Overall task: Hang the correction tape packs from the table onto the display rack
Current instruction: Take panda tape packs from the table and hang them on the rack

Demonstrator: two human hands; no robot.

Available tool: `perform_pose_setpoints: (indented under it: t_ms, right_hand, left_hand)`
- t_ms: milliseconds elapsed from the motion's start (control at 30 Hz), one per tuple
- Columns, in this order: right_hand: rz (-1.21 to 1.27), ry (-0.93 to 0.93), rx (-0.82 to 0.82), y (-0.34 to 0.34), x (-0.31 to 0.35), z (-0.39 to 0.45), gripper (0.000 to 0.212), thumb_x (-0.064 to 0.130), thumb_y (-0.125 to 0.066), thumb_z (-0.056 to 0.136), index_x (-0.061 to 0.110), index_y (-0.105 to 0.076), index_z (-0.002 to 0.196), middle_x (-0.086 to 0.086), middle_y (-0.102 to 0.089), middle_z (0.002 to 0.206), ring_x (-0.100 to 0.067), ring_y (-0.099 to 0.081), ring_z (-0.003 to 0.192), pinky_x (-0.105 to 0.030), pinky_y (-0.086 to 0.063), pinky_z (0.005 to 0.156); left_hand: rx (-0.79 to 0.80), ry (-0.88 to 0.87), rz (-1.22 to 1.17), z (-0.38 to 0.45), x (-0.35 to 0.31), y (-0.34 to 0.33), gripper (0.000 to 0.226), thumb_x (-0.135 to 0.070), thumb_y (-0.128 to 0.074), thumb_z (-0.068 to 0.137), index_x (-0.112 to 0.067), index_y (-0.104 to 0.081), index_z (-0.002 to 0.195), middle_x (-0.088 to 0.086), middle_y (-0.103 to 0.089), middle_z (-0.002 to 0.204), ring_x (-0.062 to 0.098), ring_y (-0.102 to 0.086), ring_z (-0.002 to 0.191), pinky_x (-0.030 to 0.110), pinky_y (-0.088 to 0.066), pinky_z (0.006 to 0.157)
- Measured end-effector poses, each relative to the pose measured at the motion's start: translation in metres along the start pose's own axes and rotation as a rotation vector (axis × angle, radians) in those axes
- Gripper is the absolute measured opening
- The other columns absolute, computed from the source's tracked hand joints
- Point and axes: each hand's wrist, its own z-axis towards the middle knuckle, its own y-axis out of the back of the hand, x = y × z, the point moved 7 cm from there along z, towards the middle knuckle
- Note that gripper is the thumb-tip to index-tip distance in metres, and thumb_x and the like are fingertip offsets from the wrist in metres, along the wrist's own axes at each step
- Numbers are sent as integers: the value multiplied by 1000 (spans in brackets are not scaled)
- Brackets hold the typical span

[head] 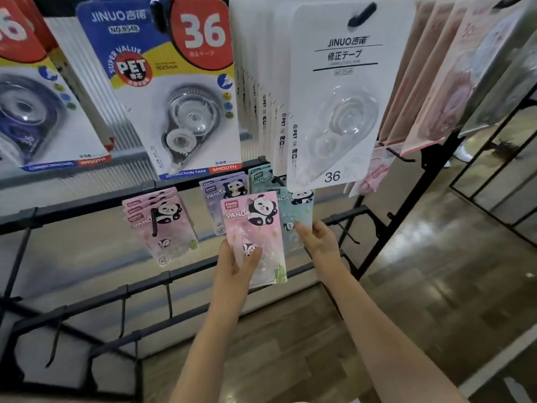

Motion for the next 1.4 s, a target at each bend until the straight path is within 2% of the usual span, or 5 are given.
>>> perform_pose_setpoints:
  t_ms: [333, 600, 833, 1033, 1400]
  right_hand:
    - [-78, -99, -40, -10, -20, 14, 17, 25, -63, 91, 10, -63, 99, 7, -59, 72, 3, -54, 56, -9, -42, 55]
    - [-148, -216, -96, -32, -18, 51, 50, 43, -68, 83, 5, -57, 113, -7, -64, 104, -20, -60, 98, -35, -48, 97]
    - [-448, -234, -77, -18, -29, 23, 39, 29, -54, 97, 1, -51, 123, -8, -54, 110, -27, -52, 113, -30, -39, 88]
    - [-1123, -118, 282, -36, -47, -19, 27, 19, -49, 94, 8, -54, 118, -11, -58, 114, -27, -55, 112, -30, -43, 82]
    - [-1260, 267, 638, -135, -39, -80, 42, 15, -51, 94, 9, -47, 135, -9, -49, 137, -24, -41, 128, -31, -35, 101]
  left_hand:
    - [-21, 31, 19, 2, 3, 5, 30, -22, -62, 91, -17, -52, 119, -8, -62, 108, 9, -58, 99, 24, -46, 76]
    - [9, -2, -3, -3, 6, 10, 33, -18, -61, 91, -17, -51, 123, -7, -62, 117, 8, -59, 110, 16, -52, 79]
    - [-23, -24, 11, -25, 18, 22, 37, -17, -61, 91, -15, -49, 126, 0, -61, 123, 15, -59, 114, 20, -52, 83]
    - [-156, -31, 78, -57, 14, 56, 34, -17, -62, 91, -26, -48, 121, -6, -61, 122, 15, -59, 114, 35, -50, 95]
    - [-331, -76, 79, -40, 5, 124, 33, -18, -61, 93, -23, -46, 122, 2, -58, 124, 21, -56, 116, 40, -49, 96]
